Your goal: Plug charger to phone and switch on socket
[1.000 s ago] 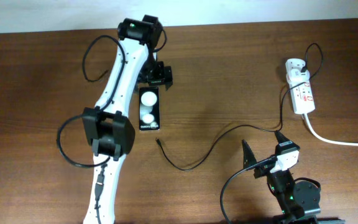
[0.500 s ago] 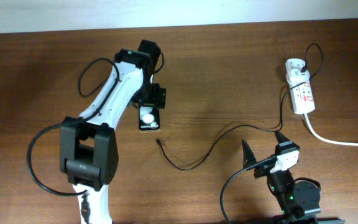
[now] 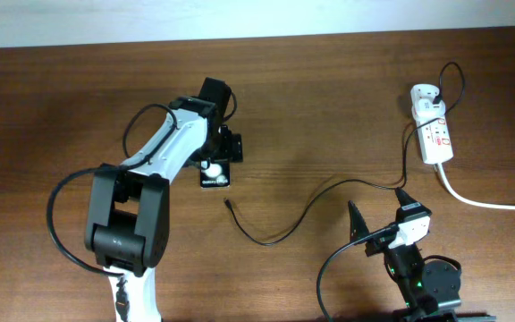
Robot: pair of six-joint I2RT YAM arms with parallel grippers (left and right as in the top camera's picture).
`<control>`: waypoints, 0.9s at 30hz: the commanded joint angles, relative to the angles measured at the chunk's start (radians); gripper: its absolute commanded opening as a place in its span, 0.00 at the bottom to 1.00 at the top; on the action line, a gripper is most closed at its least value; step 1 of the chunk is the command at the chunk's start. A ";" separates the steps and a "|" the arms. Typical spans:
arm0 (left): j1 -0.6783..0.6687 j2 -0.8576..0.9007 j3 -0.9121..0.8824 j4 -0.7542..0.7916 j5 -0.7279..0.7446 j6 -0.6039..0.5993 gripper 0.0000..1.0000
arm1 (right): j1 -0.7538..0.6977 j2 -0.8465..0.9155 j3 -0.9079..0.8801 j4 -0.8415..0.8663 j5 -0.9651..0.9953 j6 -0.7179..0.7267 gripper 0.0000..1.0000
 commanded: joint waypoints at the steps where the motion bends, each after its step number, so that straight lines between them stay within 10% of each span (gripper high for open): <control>1: 0.001 -0.023 -0.027 0.035 0.003 -0.048 0.99 | -0.003 -0.009 -0.006 -0.002 -0.013 -0.003 0.99; 27: 0.001 0.043 -0.115 0.173 -0.012 0.074 0.99 | -0.003 -0.008 -0.006 -0.002 -0.013 -0.003 0.99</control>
